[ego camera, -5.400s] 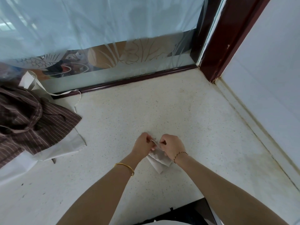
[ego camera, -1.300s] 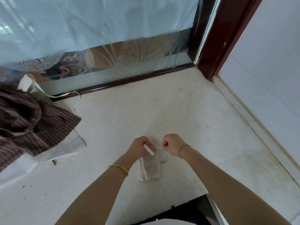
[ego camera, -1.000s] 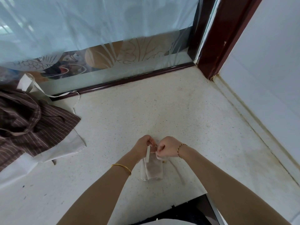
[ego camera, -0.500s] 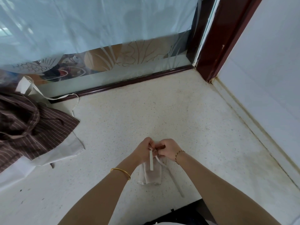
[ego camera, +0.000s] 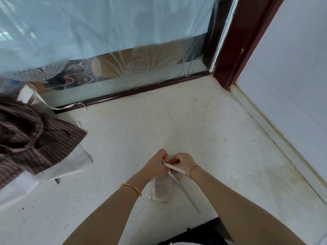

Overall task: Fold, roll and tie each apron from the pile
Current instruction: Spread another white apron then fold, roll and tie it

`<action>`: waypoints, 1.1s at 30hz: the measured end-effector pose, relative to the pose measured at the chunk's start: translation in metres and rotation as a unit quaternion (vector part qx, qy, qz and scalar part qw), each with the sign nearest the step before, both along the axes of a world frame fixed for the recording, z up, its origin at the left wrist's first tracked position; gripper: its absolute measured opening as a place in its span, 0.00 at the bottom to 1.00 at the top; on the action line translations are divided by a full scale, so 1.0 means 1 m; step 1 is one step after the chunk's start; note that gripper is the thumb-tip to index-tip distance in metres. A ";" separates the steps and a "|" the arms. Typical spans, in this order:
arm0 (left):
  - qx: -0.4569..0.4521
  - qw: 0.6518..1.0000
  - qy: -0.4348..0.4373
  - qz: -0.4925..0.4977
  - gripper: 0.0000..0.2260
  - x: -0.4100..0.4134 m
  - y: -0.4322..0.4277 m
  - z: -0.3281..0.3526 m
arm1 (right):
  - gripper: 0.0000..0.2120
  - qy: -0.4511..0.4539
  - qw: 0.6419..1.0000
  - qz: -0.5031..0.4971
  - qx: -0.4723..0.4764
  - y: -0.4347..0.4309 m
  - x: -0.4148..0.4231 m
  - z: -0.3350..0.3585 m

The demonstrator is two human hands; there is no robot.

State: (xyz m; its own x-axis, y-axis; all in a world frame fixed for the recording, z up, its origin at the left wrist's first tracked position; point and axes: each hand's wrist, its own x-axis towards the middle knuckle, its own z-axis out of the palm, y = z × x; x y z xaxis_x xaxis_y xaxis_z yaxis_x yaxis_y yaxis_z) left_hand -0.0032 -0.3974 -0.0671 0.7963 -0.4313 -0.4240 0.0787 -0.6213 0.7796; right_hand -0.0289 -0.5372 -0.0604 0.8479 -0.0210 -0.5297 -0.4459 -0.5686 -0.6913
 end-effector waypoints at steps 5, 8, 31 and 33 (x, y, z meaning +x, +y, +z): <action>-0.017 1.000 -0.005 0.014 0.09 -0.002 0.001 0.003 | 0.03 -0.030 0.999 -0.019 -0.018 0.004 -0.004 -0.005; -0.063 0.995 0.007 0.077 0.10 -0.003 0.003 0.004 | 0.07 -0.043 0.999 -0.006 -0.022 0.004 -0.003 -0.001; 0.028 0.991 -0.111 0.062 0.05 -0.008 0.009 -0.002 | 0.03 -0.019 0.998 -0.029 0.060 0.007 0.000 0.003; 0.016 0.992 -0.106 0.066 0.05 -0.009 0.012 -0.003 | 0.08 -0.023 0.999 0.002 0.046 0.007 0.001 0.003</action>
State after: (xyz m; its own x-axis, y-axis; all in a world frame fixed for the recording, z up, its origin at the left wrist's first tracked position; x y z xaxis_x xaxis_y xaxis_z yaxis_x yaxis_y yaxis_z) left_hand -0.0127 -0.3859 -0.0703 0.9173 -0.3072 -0.2532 -0.0028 -0.6410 0.7676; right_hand -0.0280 -0.5303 -0.0572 0.8718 0.0299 -0.4890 -0.4094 -0.5037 -0.7607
